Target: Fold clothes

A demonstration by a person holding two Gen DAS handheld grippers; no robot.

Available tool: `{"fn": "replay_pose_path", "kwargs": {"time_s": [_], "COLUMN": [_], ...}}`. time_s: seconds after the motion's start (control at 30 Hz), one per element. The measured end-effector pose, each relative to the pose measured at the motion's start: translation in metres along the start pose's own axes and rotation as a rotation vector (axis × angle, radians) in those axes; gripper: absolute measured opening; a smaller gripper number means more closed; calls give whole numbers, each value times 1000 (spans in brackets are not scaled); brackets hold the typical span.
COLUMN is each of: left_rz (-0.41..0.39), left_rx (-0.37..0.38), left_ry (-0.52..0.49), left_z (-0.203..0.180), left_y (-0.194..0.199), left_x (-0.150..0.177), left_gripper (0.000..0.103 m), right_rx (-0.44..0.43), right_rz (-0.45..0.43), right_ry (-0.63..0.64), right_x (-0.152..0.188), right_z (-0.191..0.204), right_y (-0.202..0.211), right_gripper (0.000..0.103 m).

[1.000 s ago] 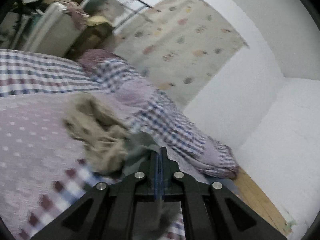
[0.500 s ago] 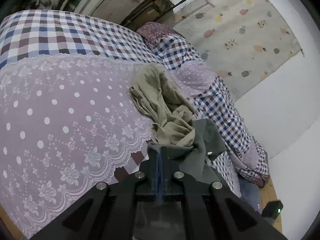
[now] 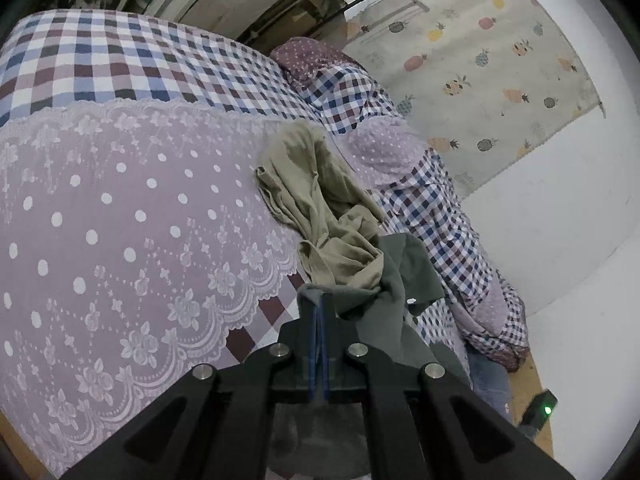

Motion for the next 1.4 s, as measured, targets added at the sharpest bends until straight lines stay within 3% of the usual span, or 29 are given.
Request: {"fn": "replay_pose_path", "kwargs": {"time_s": [0.2,0.33,0.53,0.7,0.83,1.03,1.13,1.23,1.4], "left_rz": [44,69,50,-72,-151,-255,-199,-80,41], "left_rx": [68,115,237,360,298,186,125,30,-58], "left_ry": [-37,-112,-198,-211,-176,-101,-120,-163,-219], "left_z": [-16,-40,-69,-72,-50,-8,5,9,14], "left_y": [1,2,18,57,80,109,99,78,57], "left_x": [13,25,37,37,32,16,14,23,39], "left_gripper": [0,0,0,0,0,0,0,0,2], "right_rx": [81,107,110,53,-4,-87,-128,-84,-78], "right_rz": [-173,-243,-231,-207,-142,-9,52,83,64], "right_ry": [-115,-223,-273,-272,-219,-18,82,138,103], "right_x": [25,66,135,177,198,222,233,242,245], "right_z": [-36,-65,-73,-59,-40,4,25,33,21], "right_y": [89,160,231,257,245,217,207,201,213], "right_gripper": [1,1,1,1,1,2,4,4,5]}}
Point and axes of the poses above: each gripper's, at about its wrist camera, not at the fingertips, and y roughly against the way its jaws point, z to its left, x to its underside, the point moved 1 cm from there along -y, roughly the way its jaws point, and after that the axes turned 5 degrees about -y, right-handed, at the moved point
